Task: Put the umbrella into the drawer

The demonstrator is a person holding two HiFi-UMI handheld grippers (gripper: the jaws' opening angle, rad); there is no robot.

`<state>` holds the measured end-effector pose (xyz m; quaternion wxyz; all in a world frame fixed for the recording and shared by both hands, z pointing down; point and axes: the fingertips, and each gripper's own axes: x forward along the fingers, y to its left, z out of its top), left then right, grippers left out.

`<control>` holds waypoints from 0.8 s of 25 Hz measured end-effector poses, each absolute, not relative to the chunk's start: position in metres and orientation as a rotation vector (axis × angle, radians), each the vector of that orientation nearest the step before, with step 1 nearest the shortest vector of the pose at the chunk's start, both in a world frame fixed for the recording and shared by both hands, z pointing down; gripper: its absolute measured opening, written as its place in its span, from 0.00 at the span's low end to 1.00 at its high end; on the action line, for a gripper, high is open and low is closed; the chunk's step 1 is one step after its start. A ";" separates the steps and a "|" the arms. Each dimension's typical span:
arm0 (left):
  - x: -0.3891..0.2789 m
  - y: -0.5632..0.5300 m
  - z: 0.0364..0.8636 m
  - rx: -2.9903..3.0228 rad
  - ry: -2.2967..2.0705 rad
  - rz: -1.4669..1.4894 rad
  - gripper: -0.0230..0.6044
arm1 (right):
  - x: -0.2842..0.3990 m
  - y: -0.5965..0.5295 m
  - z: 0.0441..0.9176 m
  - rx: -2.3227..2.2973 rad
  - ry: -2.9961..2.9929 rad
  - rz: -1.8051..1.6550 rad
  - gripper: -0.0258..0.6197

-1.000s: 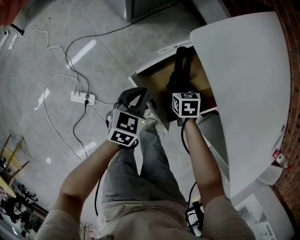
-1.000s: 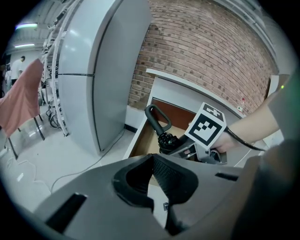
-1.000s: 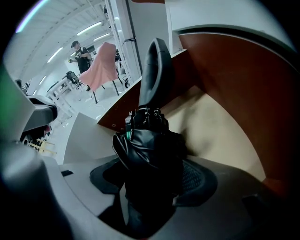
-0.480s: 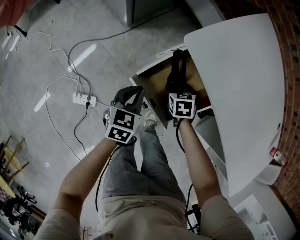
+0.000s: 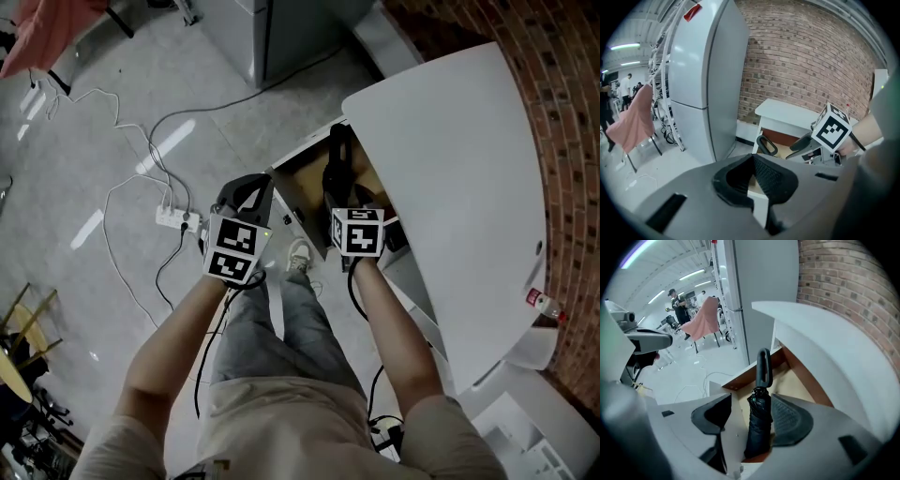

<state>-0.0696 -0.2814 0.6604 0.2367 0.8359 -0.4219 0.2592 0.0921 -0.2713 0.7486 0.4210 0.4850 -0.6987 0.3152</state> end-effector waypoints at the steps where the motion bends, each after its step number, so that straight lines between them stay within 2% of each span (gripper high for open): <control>1: -0.073 -0.283 0.650 2.284 -1.171 0.708 0.05 | 0.091 -0.272 0.735 1.222 -1.766 0.777 0.43; 5: -0.079 -0.286 0.611 2.317 -1.192 0.725 0.05 | 0.089 -0.276 0.684 1.256 -1.819 0.736 0.36; 9: -0.079 -0.289 0.576 2.362 -1.198 0.722 0.05 | 0.091 -0.283 0.632 1.342 -1.866 0.688 0.23; 20: -0.074 -0.290 0.454 2.464 -1.235 0.568 0.05 | 0.088 -0.292 0.479 1.536 -2.046 0.592 0.11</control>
